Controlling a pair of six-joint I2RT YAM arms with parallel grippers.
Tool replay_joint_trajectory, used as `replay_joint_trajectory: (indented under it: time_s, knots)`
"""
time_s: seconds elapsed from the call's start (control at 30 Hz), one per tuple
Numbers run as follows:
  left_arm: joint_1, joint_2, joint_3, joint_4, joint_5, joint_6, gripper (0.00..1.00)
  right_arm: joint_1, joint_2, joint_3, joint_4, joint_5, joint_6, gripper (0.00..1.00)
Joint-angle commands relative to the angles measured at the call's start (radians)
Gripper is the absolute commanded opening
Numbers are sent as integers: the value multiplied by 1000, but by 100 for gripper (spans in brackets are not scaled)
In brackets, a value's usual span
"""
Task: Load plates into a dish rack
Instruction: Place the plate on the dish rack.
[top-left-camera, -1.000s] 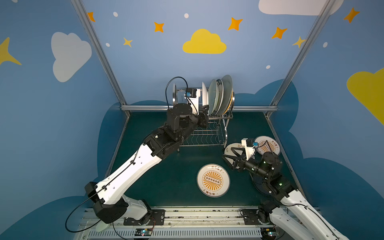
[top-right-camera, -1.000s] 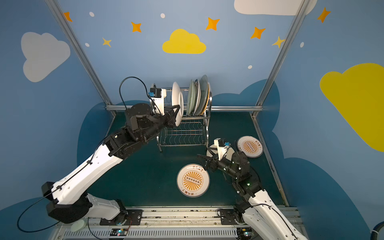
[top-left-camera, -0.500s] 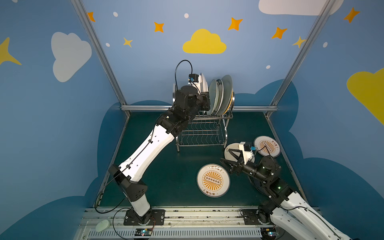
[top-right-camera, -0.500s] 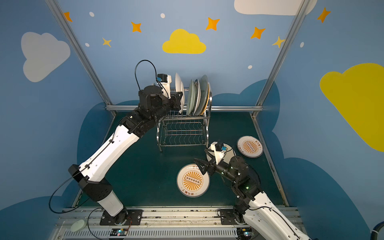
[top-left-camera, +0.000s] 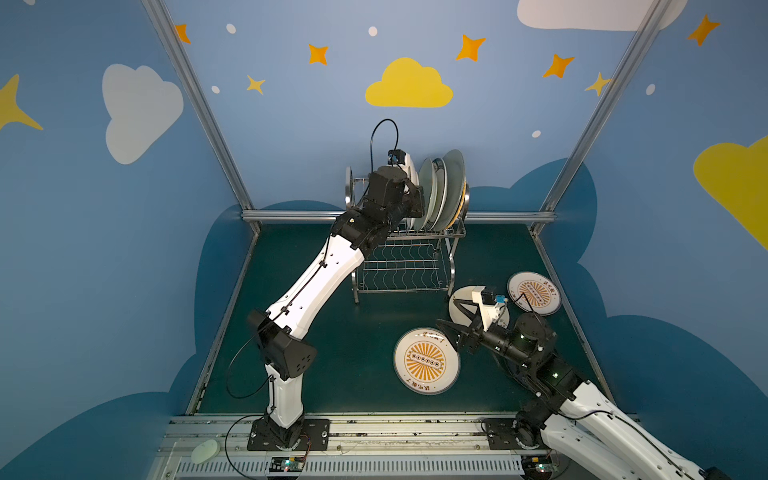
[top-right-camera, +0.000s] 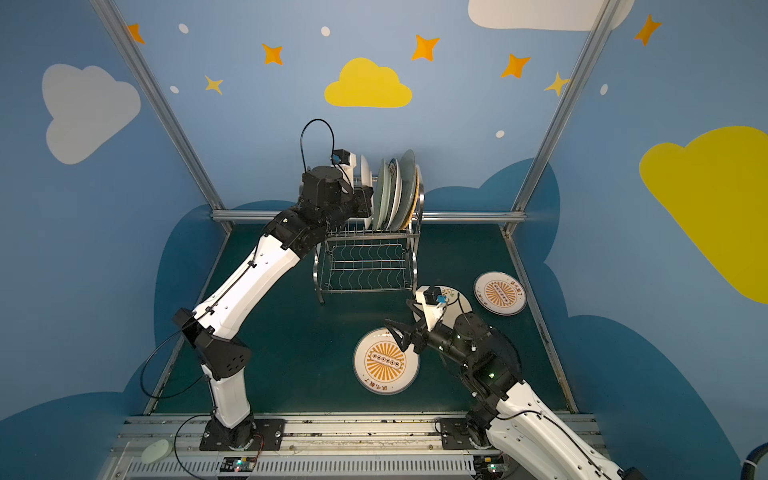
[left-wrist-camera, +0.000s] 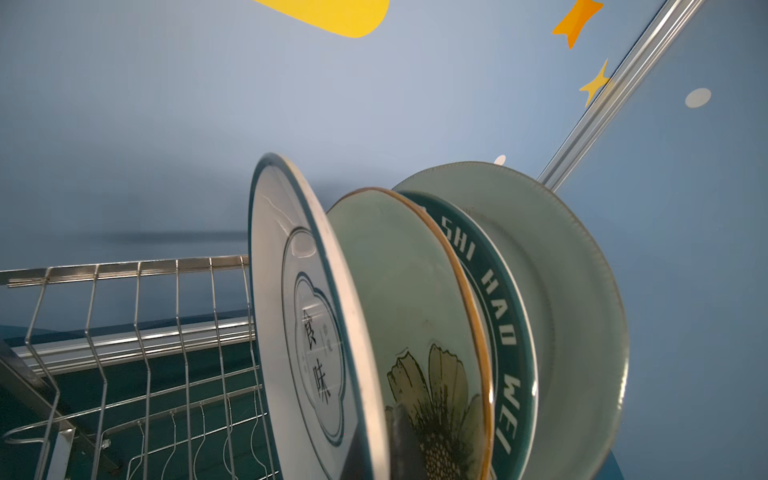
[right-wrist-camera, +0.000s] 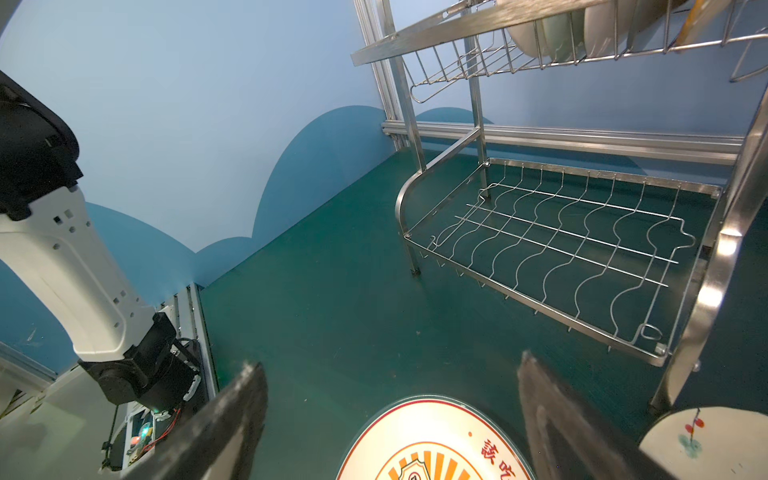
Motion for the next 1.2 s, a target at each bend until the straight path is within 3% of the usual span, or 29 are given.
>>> replay_joint_trajectory:
  time_s: [0.0, 0.3, 0.47, 1.17]
  knots:
    - [11, 10, 52, 21, 10, 7, 4, 11, 2, 21, 3, 23, -21, 92]
    - [13, 43, 84, -39, 20, 35, 4, 25, 6, 26, -7, 43, -28, 92]
    - [13, 86, 155, -115, 22, 66, 19, 29, 14, 30, -12, 51, -30, 92]
    - [6, 125, 231, -163, 22, 53, 43, 34, 25, 37, -25, 70, -30, 92]
